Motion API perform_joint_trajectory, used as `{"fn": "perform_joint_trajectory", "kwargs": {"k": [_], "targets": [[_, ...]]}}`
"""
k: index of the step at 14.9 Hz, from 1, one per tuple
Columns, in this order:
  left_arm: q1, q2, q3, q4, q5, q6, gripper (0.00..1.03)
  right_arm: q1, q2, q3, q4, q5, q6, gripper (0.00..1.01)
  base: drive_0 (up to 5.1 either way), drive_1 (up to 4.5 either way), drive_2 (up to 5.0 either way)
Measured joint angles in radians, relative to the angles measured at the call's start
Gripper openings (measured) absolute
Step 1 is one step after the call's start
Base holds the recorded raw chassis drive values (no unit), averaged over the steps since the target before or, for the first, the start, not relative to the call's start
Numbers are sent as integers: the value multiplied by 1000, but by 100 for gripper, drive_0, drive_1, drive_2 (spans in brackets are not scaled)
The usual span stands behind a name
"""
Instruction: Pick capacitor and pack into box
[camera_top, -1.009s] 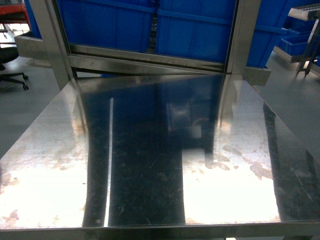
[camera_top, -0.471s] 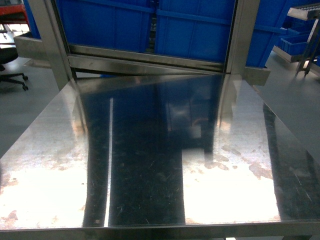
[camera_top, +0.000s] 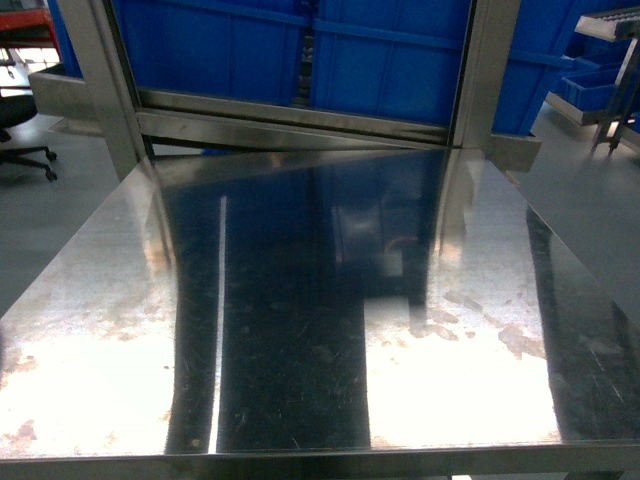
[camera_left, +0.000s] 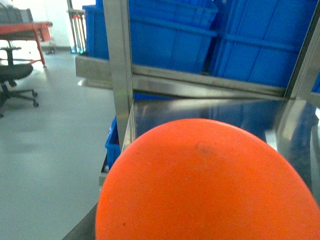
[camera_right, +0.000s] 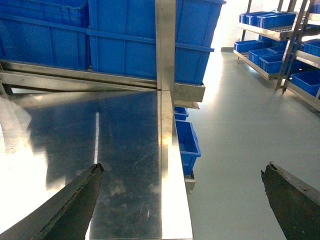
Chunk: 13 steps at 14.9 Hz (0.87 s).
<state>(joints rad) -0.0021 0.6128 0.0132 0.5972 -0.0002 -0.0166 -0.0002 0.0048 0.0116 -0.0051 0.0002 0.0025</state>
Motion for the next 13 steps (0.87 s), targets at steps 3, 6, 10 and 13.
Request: {"fn": "perform_joint_trajectory", "kwargs": {"k": [3, 6, 10, 13], "targets": [[0, -136, 0, -125, 0, 0, 43, 0, 0, 0, 0, 0, 0, 98, 0, 0, 0], [0, -248, 0, -238, 0, 0, 43, 0, 0, 0, 0, 0, 0, 98, 0, 0, 0], [0, -370, 0, -356, 0, 0, 43, 0, 0, 0, 0, 0, 0, 98, 0, 0, 0], [0, -418, 0, -404, 0, 0, 43, 0, 0, 0, 0, 0, 0, 98, 0, 0, 0]]}}
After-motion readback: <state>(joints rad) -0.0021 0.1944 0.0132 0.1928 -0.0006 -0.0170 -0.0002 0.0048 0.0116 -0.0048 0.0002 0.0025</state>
